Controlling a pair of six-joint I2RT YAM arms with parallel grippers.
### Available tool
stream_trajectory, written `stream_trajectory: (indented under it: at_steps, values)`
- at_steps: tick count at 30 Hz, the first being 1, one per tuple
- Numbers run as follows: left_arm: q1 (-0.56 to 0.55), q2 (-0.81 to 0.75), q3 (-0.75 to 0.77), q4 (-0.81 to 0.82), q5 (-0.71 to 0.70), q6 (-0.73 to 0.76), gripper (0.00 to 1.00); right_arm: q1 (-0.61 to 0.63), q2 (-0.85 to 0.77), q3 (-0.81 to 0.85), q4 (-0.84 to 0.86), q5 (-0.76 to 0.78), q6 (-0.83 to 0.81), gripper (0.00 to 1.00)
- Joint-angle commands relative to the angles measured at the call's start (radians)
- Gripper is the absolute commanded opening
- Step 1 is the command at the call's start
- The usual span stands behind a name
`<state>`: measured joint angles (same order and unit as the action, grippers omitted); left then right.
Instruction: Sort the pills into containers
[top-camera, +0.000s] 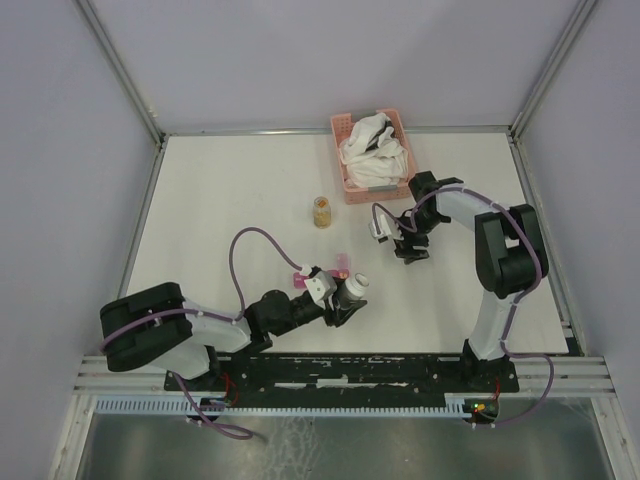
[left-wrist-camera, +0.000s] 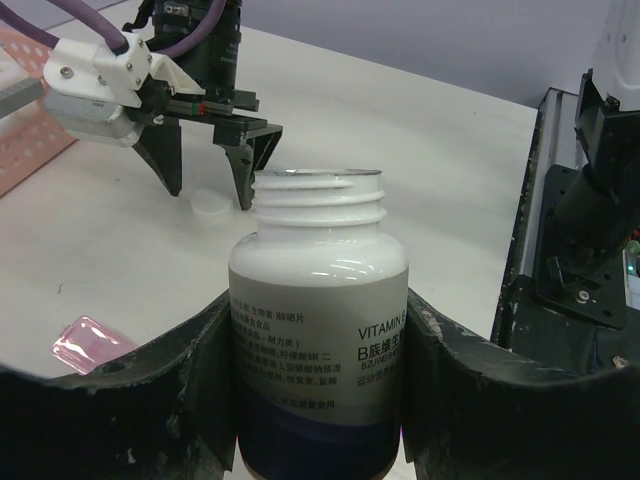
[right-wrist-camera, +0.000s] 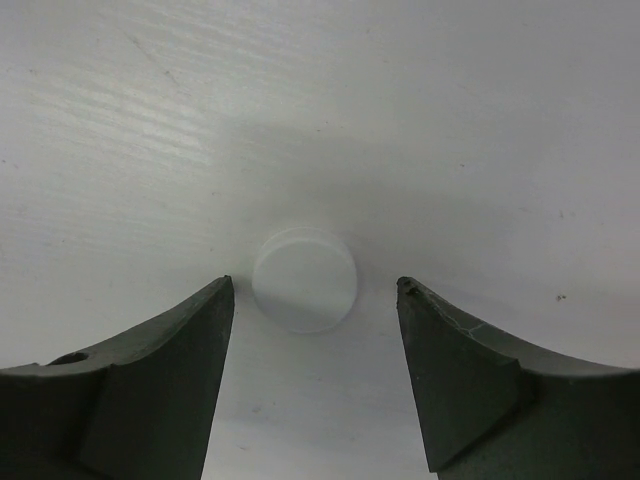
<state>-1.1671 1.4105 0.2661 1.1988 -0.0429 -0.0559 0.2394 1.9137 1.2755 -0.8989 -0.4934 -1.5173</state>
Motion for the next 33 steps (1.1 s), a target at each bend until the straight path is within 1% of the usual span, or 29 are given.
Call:
stream_trajectory:
  at_steps: [1,7,16,18,20,22,25,29,33]
  values:
    - [0.002,-0.026,-0.004,0.025,-0.002,-0.022,0.03,0.001,0.011,0.043,-0.028,-0.005,0.011,0.73]
    - [0.001,-0.030,-0.008,0.024,-0.002,-0.026,0.03,0.006,0.019,0.047,-0.043,-0.008,0.010,0.63]
    - [0.001,-0.039,-0.008,0.014,0.000,-0.025,0.03,0.024,0.015,0.034,-0.039,-0.008,0.014,0.57]
    - [0.001,-0.041,-0.008,0.012,0.000,-0.025,0.03,0.027,0.015,0.035,-0.037,-0.006,0.019,0.54]
    - [0.001,-0.041,-0.010,0.011,-0.001,-0.026,0.03,0.028,0.014,0.031,-0.029,-0.002,0.030,0.44]
    - [0.002,-0.042,-0.012,0.009,-0.001,-0.027,0.03,0.027,0.008,0.028,-0.027,0.002,0.039,0.39]
    - [0.001,-0.044,-0.013,0.010,0.001,-0.029,0.03,0.028,-0.010,0.021,-0.022,-0.001,0.056,0.35]
    - [0.001,-0.042,-0.011,0.008,0.003,-0.030,0.03,0.025,-0.054,0.026,-0.055,-0.055,0.090,0.30]
    - [0.001,-0.038,-0.007,0.007,0.007,-0.031,0.03,0.020,-0.128,0.042,-0.134,-0.178,0.116,0.26]
